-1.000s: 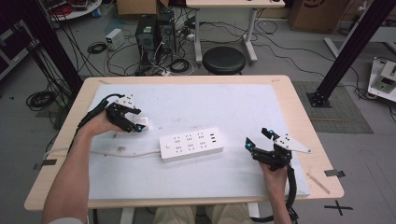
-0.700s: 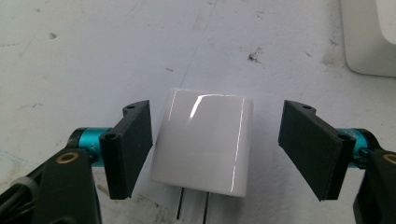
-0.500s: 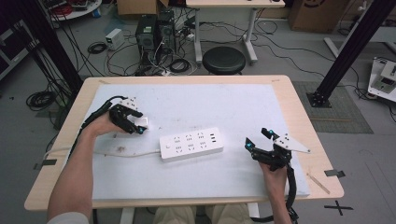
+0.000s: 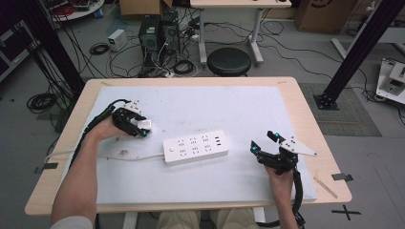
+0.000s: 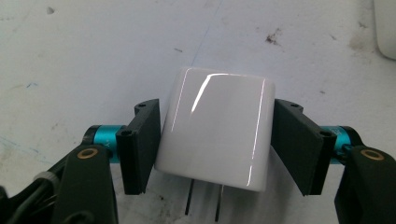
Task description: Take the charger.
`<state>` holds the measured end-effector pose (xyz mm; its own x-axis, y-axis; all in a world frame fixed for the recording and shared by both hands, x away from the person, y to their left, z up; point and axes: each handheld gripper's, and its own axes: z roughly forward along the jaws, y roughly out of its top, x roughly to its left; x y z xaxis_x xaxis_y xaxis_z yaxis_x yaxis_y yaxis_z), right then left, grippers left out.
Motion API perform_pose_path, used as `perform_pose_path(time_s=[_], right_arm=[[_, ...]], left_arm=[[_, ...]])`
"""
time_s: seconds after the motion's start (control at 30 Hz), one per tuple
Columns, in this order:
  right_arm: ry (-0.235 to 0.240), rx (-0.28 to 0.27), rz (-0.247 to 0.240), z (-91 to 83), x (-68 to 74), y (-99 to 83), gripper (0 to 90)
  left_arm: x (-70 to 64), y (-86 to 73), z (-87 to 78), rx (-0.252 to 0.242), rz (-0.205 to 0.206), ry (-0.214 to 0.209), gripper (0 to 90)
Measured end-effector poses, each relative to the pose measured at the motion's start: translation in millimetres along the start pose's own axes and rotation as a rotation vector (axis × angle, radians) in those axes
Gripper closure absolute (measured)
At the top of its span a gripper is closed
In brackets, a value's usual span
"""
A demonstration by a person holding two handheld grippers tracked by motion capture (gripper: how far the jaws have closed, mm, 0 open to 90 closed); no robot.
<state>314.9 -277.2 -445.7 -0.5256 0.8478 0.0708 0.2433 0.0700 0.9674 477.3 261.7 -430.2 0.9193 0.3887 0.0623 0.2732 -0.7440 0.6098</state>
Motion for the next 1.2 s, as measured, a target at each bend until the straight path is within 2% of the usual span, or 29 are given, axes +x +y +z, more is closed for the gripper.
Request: perform_pose_path(time_s=[0.17,0.3,0.4,0.53,0.73,0.8,0.87,0.93,1.1,1.2], right_arm=[[-0.001,-0.001,-0.005,0.5,-0.2,0.0,20.7],[-0.002,0.001,-0.009,0.7,-0.2,0.0,20.7],[-0.001,0.006,-0.003,0.8,-0.1,-0.2,20.6],[-0.001,0.007,-0.002,0.7,0.1,-0.2,20.7],[0.0,0.001,0.001,0.2,0.1,0.0,20.6],[0.003,-0.001,-0.004,0.6,-0.4,-0.1,20.6],[0.001,0.003,0.004,0.0,0.0,0.0,20.6],[0.001,0.002,0.0,0.0,-0.4,-0.1,20.6],[0.01,0.0,0.001,1.0,-0.7,-0.1,20.6],[0.013,0.002,0.007,0.9,0.1,-0.1,20.6]], left_arm=[[0.8,-1.1,1.1,-0.003,-0.005,-0.015,36.3],[0.8,-2.3,0.0,-0.007,-0.001,-0.018,41.4],[-0.8,-3.2,0.5,-0.022,-0.018,-0.012,42.0],[-0.9,-2.9,-0.2,-0.014,-0.032,-0.006,42.1],[-3.0,-2.7,-1.4,-0.025,-0.077,0.025,42.5],[-4.0,-2.7,-2.2,-0.023,-0.081,0.035,42.5],[-3.8,-2.2,-3.6,-0.012,-0.067,0.037,42.4],[-6.4,-0.7,-6.6,-0.024,-0.089,0.05,42.5],[-12.9,3.4,-15.1,-0.037,-0.092,0.088,42.5],[-19.0,5.4,-20.4,-0.05,-0.111,0.113,42.4]])
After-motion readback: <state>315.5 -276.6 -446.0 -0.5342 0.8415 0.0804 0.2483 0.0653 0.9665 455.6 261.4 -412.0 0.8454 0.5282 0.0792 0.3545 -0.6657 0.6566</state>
